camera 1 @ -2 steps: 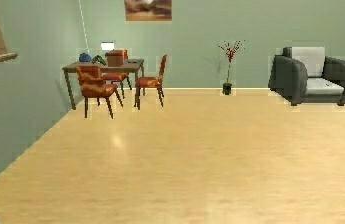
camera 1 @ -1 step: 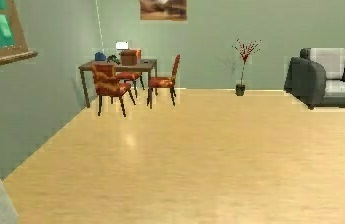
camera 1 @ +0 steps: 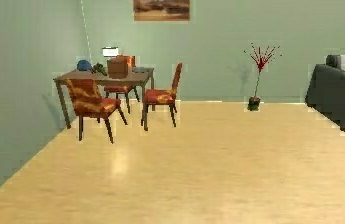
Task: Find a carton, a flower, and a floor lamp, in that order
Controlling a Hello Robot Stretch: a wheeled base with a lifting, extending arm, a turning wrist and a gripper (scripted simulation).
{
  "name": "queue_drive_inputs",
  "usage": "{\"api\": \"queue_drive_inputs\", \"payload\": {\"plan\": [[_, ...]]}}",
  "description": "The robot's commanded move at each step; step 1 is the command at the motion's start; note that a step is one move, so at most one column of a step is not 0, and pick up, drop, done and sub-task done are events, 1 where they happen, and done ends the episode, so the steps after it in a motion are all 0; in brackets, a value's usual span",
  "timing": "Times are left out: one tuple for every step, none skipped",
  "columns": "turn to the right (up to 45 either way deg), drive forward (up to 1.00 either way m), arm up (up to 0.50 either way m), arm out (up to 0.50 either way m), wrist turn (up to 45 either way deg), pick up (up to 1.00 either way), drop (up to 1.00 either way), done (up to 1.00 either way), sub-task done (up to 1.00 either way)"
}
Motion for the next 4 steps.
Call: {"api": "queue_drive_inputs", "payload": {"plan": [[-6.0, 0.0, 0.0, 0.0, 0.0, 0.0, 0.0, 0.0, 0.0], [0.0, 1.0, 0.0, 0.0, 0.0, 0.0, 0.0, 0.0, 0.0], [0.0, 0.85, 0.0, 0.0, 0.0, 0.0, 0.0, 0.0, 0.0], [-27.0, 0.0, 0.0, 0.0, 0.0, 0.0, 0.0, 0.0, 0.0]]}}
